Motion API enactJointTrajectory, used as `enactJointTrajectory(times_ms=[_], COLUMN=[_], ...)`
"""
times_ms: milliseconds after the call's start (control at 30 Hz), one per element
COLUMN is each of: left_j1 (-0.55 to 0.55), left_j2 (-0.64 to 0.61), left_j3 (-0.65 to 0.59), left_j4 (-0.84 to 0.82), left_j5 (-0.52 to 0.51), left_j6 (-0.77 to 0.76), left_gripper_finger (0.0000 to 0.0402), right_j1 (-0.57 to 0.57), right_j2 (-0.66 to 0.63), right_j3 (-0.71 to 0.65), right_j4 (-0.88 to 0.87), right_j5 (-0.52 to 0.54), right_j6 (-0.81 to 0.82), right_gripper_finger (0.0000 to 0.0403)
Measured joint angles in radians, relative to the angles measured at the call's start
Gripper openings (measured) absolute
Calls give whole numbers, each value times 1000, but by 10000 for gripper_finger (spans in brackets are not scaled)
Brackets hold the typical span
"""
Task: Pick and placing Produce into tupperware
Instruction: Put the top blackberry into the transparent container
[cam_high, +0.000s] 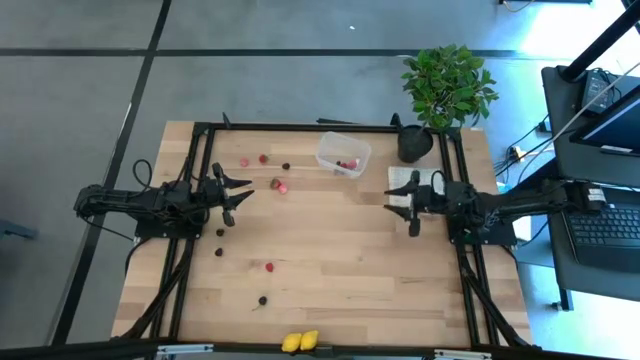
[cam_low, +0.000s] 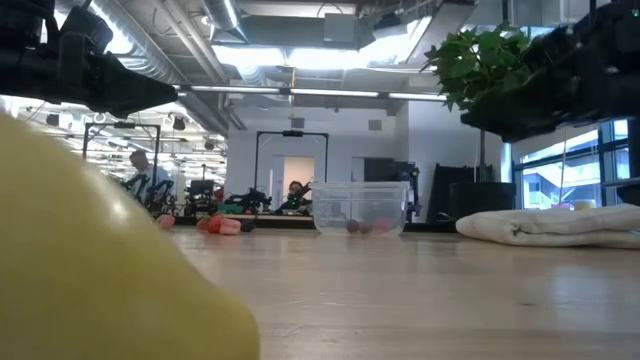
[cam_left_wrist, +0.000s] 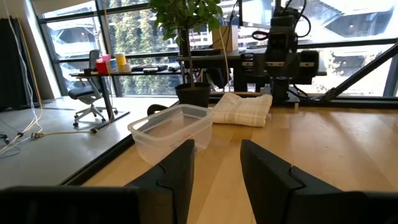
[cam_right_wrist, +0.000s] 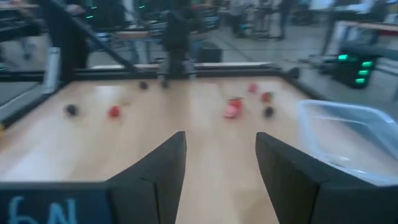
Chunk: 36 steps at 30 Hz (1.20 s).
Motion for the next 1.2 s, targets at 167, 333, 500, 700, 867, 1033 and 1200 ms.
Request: enactJointTrajectory(times_ms=[167, 333, 500, 700, 867, 1033, 1200], left_j1=[0, 0, 0, 0, 0, 0, 0], left_j2=[0, 0, 0, 0, 0, 0, 0], left_j3=[0, 0, 0, 0, 0, 0, 0], left_j4=[0, 0, 0, 0, 0, 0, 0], left_j5=[0, 0, 0, 0, 0, 0, 0], left_j6=[0, 0, 0, 0, 0, 0, 0], left_gripper_finger=[124, 124, 124, 124, 124, 124, 124], right_j1=[-69, -117, -147, -163, -182, -212, -250], right_j2=[-53, -113, -191, -291, -385, -474, -566], right_j3=[-6, -6, -5, -5, -5, -5, -5], right_j4=[-51, -53, -105, -217, -294, -375, -421], right_j5=[-1, -3, -3, -2, 14, 15, 16], right_j6=[-16, -14, 18, 40, 65, 85, 123], right_gripper_finger=[195, 195, 195, 195, 195, 195, 195])
